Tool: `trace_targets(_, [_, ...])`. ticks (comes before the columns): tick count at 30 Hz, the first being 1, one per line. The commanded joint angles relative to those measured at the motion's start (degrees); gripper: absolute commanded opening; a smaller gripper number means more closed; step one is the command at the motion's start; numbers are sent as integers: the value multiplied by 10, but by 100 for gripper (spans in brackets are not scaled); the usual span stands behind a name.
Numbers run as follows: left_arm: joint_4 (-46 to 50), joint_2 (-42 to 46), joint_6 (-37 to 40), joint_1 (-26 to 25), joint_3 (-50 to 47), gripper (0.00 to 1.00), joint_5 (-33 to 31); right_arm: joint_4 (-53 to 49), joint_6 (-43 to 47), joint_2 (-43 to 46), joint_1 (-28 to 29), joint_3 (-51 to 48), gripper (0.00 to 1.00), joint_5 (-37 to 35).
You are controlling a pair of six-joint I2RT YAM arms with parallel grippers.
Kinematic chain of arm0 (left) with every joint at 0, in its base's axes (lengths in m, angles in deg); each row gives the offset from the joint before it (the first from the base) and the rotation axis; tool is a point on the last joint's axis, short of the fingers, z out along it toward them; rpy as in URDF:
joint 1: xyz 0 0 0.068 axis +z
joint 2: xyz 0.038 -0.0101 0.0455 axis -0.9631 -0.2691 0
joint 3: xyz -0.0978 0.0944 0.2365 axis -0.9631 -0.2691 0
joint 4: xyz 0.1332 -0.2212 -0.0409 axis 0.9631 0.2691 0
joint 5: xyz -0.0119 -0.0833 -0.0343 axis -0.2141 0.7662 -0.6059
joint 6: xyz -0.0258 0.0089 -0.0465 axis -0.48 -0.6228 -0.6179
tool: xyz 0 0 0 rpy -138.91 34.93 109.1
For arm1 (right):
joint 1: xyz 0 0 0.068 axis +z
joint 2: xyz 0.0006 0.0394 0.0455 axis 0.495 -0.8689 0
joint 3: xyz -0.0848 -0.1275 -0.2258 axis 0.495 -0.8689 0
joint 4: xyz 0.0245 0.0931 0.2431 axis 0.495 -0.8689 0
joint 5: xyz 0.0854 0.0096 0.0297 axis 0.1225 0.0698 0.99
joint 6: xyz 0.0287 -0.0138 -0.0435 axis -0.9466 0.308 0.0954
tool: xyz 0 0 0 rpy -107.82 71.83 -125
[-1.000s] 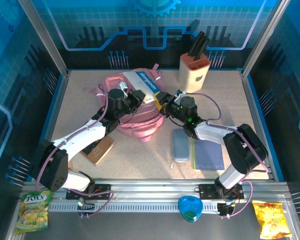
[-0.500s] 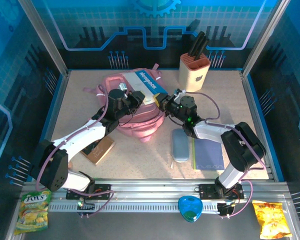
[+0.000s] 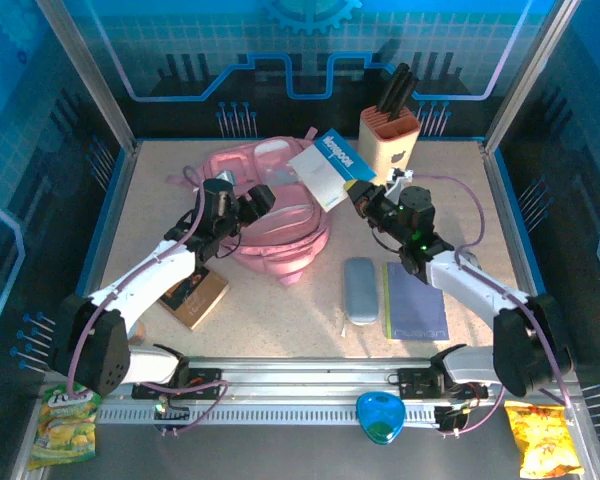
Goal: Pack the student bag
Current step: Open the student bag at the top-center of the table.
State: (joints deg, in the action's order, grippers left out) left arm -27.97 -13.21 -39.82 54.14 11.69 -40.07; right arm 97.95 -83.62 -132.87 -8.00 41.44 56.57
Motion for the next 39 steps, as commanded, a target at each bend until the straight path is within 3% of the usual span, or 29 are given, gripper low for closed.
trace_targets(1, [82,-29,163,2,40,87,15,-85,82,39,-20,-11,0,-5])
trace_targets(5, [157,-90,259,-4,93,93,33,-154,123,81,-37,-14,0,-13])
trace_targets(11, [263,-160,417,-34,173,92,-8,-206,148,118,-57,-21,0,-22])
trace_targets(16, [349,-216,492,-49,240,81,-47,-212,153,126,-66,-24,0,-16])
trace_targets(21, [434,-271,549,-56,307,77,-72,-215,151,127,-72,-23,0,-12])
trace_targets(28, [490,-333,579,-66,362,73,-104,-219,146,127,-74,-24,0,-11])
trace_targets(35, [483,-371,540,-70,411,56,-148,-223,144,132,-76,-26,0,-15])
trace_targets(39, [484,-379,541,-73,419,51,-148,-230,145,140,-78,-29,0,-20])
